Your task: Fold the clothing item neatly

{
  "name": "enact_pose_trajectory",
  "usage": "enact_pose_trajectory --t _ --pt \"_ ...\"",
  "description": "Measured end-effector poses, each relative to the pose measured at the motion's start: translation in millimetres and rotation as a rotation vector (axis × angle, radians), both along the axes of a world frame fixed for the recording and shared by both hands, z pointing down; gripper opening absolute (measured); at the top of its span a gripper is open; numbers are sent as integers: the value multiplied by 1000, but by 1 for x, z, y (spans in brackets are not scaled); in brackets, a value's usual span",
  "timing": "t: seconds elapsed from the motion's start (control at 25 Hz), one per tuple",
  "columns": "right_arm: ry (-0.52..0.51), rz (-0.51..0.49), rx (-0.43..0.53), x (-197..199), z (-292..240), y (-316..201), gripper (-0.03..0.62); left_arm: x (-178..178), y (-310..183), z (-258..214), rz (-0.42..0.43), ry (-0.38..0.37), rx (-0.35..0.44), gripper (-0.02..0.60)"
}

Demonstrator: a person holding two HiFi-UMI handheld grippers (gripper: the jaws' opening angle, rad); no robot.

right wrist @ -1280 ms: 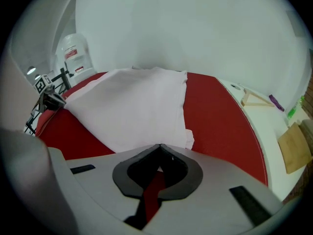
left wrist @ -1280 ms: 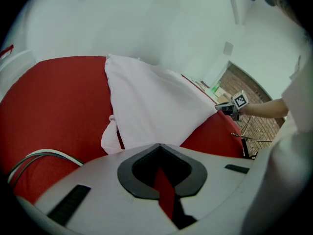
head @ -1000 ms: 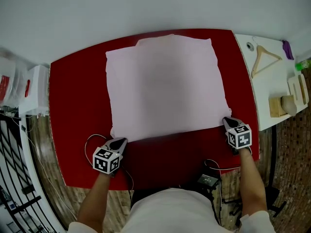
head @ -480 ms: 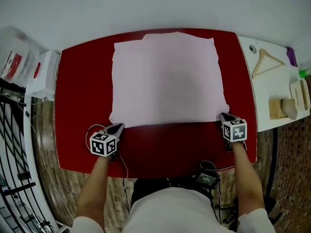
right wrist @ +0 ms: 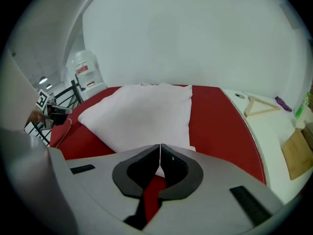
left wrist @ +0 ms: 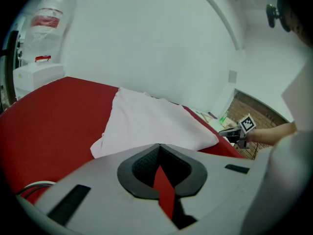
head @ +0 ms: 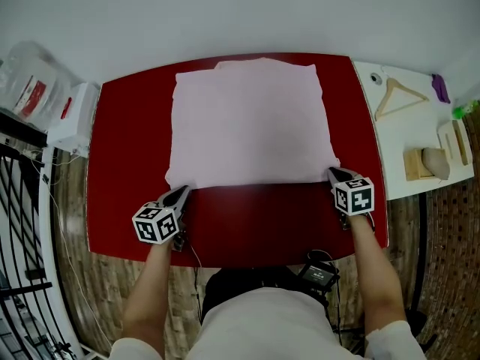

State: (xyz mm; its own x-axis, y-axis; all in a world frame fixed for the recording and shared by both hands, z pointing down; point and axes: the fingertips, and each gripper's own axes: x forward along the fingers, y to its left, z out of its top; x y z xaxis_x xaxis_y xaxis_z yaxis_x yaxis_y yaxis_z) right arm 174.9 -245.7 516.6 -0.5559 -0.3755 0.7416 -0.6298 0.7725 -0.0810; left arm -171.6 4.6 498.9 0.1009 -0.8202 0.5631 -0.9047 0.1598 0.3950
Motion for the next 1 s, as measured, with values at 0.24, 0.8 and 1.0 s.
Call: enact_pose_trajectory --t 0.24,0.8,1.0 --pt "-125 -6 13 -12 -28 0 15 22 -1 -27 -13 39 93 5" --pt "-232 -47 79 -25 -79 21 15 48 31 -77 -74 71 233 5" --pt "-268 -65 94 -32 -96 31 15 53 38 -90 -79 65 263 5"
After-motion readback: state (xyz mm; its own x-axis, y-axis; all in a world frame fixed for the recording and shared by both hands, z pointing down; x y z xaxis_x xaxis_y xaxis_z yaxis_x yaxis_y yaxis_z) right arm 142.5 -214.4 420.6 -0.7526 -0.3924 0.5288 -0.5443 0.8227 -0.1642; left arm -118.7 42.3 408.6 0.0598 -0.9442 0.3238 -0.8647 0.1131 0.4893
